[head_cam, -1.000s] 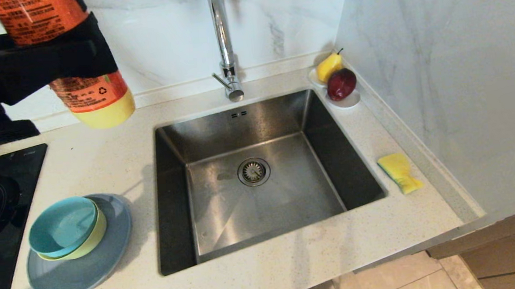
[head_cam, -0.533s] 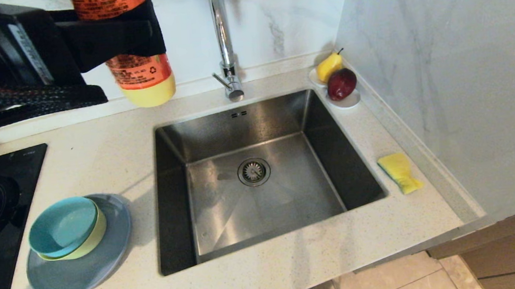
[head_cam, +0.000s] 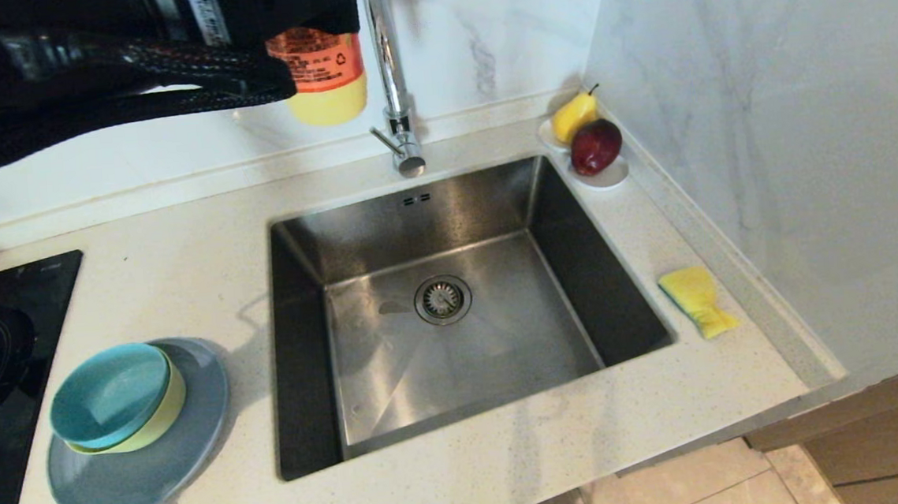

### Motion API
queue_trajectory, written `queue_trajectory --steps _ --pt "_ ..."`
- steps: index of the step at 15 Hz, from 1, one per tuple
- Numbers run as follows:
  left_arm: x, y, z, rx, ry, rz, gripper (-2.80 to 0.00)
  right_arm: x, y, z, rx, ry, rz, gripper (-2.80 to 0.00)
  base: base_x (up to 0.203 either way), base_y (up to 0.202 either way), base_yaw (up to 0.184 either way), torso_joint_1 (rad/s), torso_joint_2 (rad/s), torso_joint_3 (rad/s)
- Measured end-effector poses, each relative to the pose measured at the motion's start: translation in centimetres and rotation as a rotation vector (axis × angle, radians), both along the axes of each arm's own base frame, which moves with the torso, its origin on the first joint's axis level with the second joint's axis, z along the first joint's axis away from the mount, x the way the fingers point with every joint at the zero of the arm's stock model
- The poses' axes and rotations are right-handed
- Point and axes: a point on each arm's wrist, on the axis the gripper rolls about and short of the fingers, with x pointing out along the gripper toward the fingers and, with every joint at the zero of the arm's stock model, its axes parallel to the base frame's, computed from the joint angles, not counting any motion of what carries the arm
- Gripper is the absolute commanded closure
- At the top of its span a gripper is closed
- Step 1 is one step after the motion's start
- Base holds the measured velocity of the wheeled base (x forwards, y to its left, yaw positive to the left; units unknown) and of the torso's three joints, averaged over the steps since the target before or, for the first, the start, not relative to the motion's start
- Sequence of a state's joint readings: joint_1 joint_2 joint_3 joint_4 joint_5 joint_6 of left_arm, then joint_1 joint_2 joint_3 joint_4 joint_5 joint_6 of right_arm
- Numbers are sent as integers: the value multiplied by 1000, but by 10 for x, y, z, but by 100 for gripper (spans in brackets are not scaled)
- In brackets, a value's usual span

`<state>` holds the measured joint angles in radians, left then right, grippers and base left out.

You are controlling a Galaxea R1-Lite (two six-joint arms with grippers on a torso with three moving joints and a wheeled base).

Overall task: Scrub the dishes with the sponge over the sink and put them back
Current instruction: Squeeze it onto the sponge

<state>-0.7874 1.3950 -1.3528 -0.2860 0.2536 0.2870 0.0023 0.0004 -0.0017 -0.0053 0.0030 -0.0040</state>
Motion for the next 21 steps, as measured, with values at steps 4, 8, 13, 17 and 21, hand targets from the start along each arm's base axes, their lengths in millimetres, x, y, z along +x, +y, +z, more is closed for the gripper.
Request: queue_trajectory --steps 4,8,13,17,21 --pt "22 -26 -1 32 3 12 0 0 0 0 0 0 0 0 0 0 0 0 0 0" --pt "29 -62 -3 90 -16 -1 0 0 0 0 0 0 0 0 0 0 0 0 0 0" --pt "37 -99 -12 161 10 -20 0 0 0 0 0 0 0 0 0 0 0 0 0 0" --pt "42 -117 -24 212 29 -35 0 0 0 0 0 0 0 0 0 0 0 0 0 0" --pt "50 -138 -44 318 32 -48 0 0 0 0 0 0 0 0 0 0 0 0 0 0"
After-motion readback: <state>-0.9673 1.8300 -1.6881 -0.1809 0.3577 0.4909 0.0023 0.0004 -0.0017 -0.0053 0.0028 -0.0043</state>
